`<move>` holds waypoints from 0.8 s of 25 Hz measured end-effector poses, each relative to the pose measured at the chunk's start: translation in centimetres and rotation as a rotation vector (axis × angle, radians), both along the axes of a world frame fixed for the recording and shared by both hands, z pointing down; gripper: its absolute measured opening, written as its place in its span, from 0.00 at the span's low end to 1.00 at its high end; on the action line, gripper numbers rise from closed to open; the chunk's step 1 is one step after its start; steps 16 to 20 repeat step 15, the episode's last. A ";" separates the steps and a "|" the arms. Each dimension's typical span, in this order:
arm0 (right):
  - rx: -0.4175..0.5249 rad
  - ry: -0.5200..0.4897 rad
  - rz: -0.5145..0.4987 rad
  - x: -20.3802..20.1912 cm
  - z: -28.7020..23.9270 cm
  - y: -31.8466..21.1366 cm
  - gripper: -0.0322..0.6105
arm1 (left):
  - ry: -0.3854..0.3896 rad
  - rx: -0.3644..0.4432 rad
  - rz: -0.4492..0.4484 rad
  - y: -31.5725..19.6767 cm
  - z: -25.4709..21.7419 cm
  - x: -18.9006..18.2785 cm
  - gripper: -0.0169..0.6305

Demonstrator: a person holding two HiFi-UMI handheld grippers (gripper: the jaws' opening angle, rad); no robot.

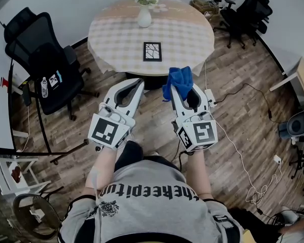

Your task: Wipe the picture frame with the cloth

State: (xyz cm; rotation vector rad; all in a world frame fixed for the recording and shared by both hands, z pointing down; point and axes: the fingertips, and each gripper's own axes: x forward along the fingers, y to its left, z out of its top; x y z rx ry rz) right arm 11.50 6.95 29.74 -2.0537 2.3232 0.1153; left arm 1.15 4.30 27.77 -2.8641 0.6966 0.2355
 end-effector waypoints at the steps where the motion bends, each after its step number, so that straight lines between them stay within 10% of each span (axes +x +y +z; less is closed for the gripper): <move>1: 0.002 0.000 -0.001 0.0 0.0 0.0 0.28 | -0.001 0.001 -0.001 0.1 0.0 0.0 0.05; 20: 0.015 0.005 -0.016 0.7 -0.5 0.0 0.28 | -0.009 0.009 0.002 0.1 -0.2 1.2 0.05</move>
